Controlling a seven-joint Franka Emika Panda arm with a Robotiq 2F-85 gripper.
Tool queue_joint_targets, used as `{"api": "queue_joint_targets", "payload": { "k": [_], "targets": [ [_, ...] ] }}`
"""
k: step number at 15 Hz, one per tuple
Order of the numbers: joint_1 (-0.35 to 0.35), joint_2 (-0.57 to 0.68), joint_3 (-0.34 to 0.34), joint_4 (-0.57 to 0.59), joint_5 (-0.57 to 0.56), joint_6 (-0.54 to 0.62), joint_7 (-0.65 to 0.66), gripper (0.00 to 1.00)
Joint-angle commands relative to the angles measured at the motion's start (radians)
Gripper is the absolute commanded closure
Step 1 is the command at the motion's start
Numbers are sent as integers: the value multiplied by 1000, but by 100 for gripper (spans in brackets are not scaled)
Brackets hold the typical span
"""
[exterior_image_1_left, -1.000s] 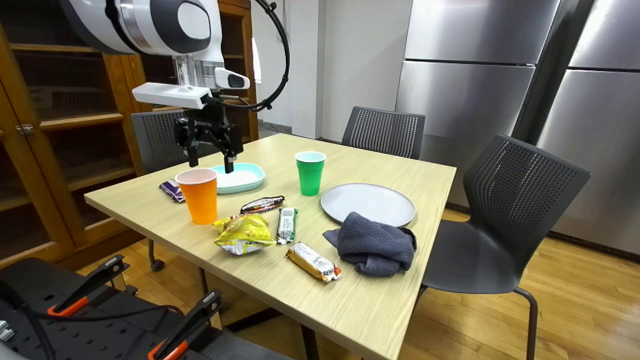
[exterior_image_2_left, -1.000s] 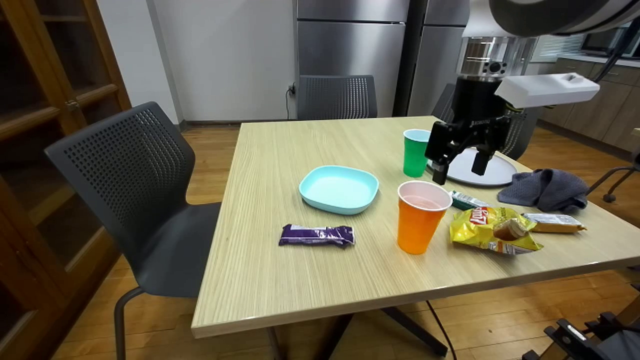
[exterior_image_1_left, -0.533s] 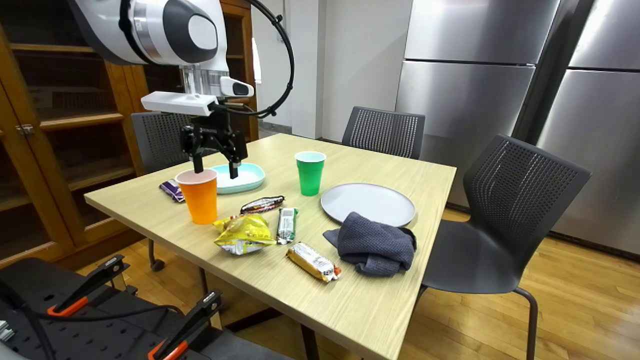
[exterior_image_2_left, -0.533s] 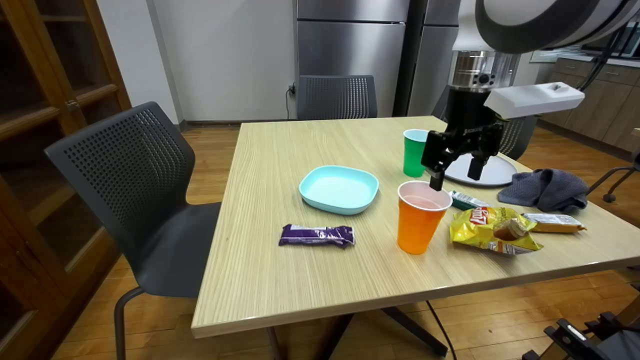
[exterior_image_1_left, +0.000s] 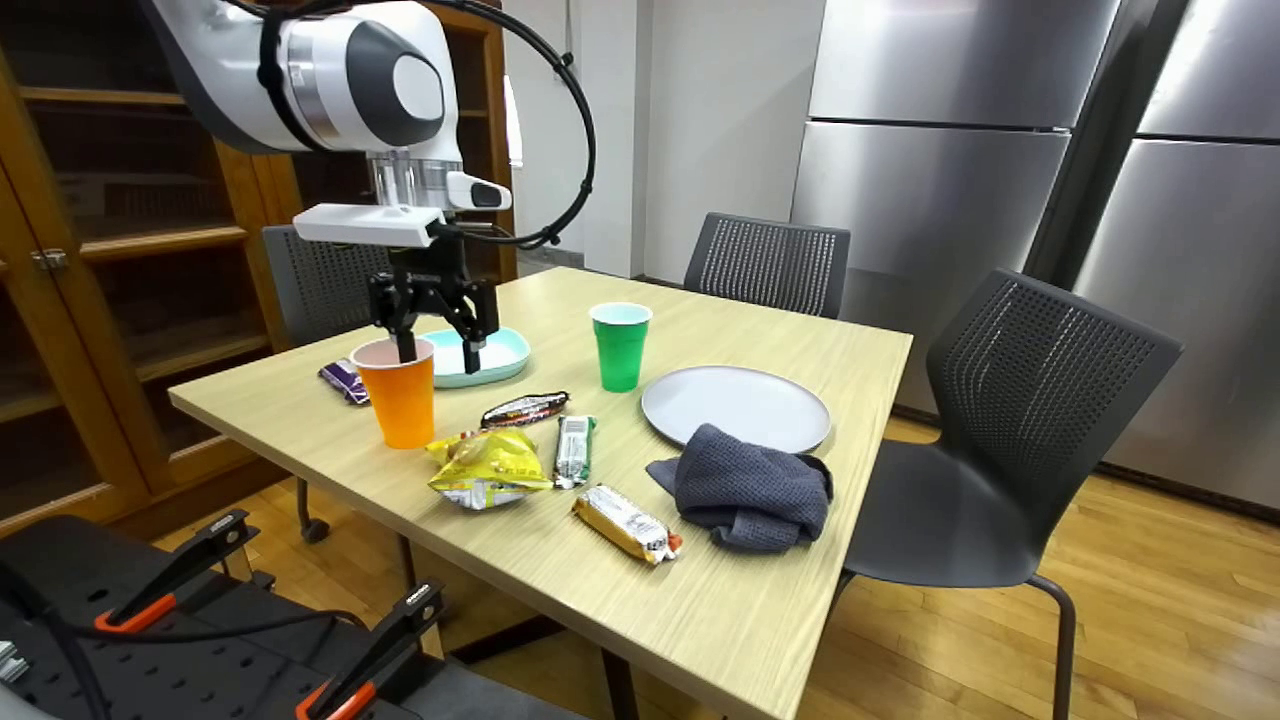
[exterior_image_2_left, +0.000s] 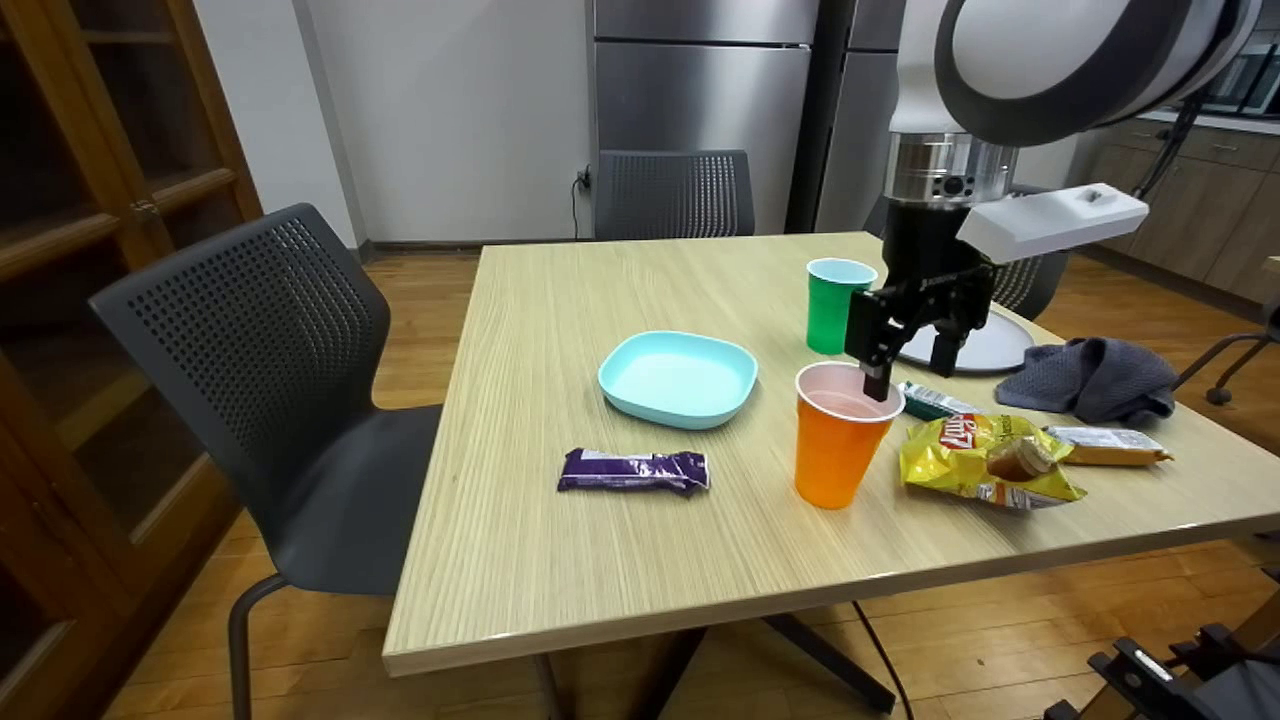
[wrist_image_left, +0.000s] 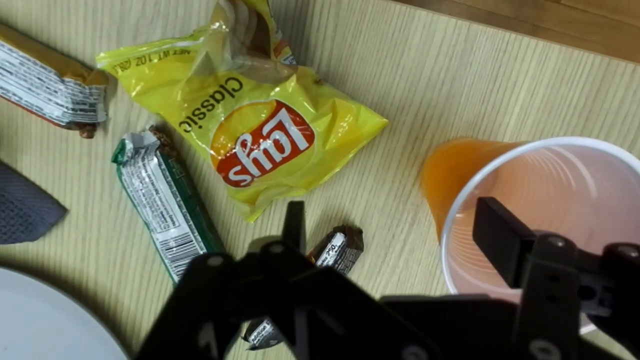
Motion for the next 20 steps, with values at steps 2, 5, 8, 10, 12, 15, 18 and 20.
{"api": "queue_joint_targets", "payload": {
  "k": [2, 5, 8, 10, 12, 15, 18, 20],
  "targets": [
    [19, -5, -13, 9, -69, -13, 60, 51],
    [20, -9, -9, 5, -77, -12, 60, 75],
    [23, -12, -7, 3, -73, -10, 61, 99],
    [25, -13, -7, 3, -73, -10, 63, 100],
    [27, -19, -5, 6, -66, -11, 62, 98],
    [21, -33, 16, 12, 1, -38, 16, 99],
    [11, -71, 41, 10, 99, -50, -45, 99],
    [3, -102, 55, 19, 192, -70, -99, 99]
  ]
}}
